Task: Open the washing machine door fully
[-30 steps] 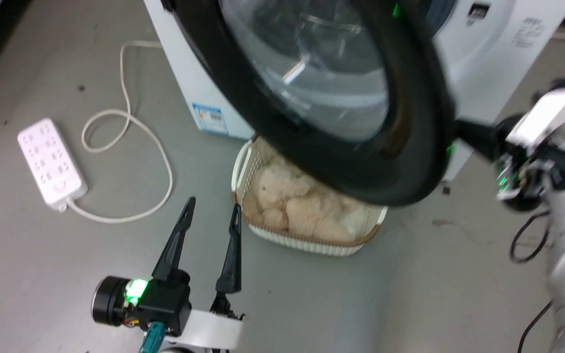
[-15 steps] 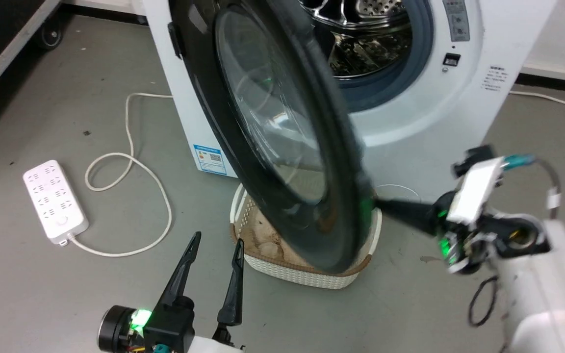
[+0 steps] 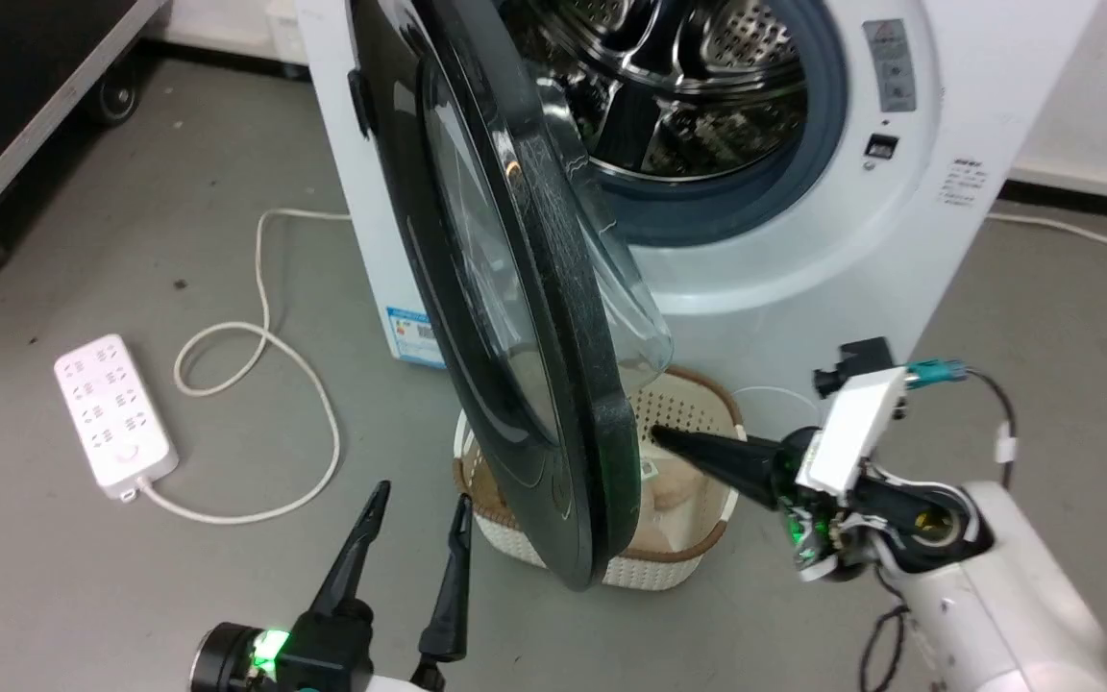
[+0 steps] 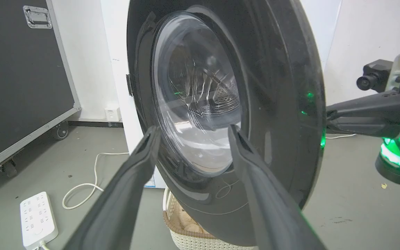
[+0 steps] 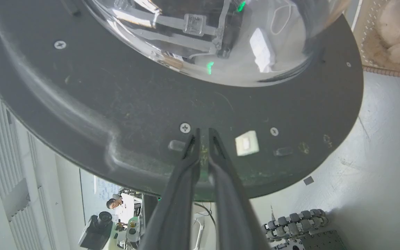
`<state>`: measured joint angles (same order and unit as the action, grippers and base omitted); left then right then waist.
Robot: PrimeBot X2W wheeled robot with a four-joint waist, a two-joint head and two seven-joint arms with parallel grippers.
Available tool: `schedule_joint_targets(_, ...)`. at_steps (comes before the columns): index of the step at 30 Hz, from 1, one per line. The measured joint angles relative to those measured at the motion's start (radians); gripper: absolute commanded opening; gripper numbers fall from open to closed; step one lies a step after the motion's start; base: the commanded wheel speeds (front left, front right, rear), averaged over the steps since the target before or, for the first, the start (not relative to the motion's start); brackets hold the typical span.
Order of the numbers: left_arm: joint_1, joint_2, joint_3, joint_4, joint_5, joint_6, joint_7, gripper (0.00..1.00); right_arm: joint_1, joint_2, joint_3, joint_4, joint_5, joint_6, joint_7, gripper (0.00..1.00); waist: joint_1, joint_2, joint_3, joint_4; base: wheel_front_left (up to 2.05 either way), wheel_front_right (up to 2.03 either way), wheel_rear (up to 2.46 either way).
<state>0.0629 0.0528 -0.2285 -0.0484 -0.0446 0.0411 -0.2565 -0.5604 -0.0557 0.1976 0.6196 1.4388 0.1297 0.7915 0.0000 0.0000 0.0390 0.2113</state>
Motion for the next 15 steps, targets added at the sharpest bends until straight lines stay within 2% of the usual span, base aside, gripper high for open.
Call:
schedule_joint_targets(1,0.001,0.0,0.005,0.002,-0.004,0.0,0.0,1.0,0.002,-0.009,-0.004,-0.004,-0.019,0.0,-0.018,1.0,0.0001,0.0,-0.007,-0.004,0.0,0.0,0.0)
schedule_joint_targets(5,0.012,0.0,0.026,0.011,-0.021,-0.008,0.0,1.0,0.036,-0.102,-0.006,-0.118,-0.167,0.0,-0.166,1.0,-0.0001,0.0,-0.033,-0.031,0.0,0.0,0.0)
schedule_joint_targets(11,0.018,-0.001,0.068,0.02,-0.04,-0.024,0.0,1.0,0.155,-0.307,0.065,-0.412,-0.555,0.0,-0.559,1.0,-0.0001,0.0,-0.06,-0.084,0.0,0.0,0.0)
schedule_joint_targets(13,0.017,-0.001,0.084,0.022,-0.049,-0.027,0.0,1.0,0.204,-0.347,0.059,-0.451,-0.675,0.0,-0.681,1.0,-0.0001,0.0,-0.067,-0.101,0.0,0.0,0.0)
schedule_joint_targets(15,0.018,-0.001,0.096,0.024,-0.058,-0.036,0.0,1.0,0.26,-0.361,0.017,-0.466,-0.811,0.0,-0.792,1.0,-0.0001,0.0,-0.072,-0.116,0.0,0.0,0.0)
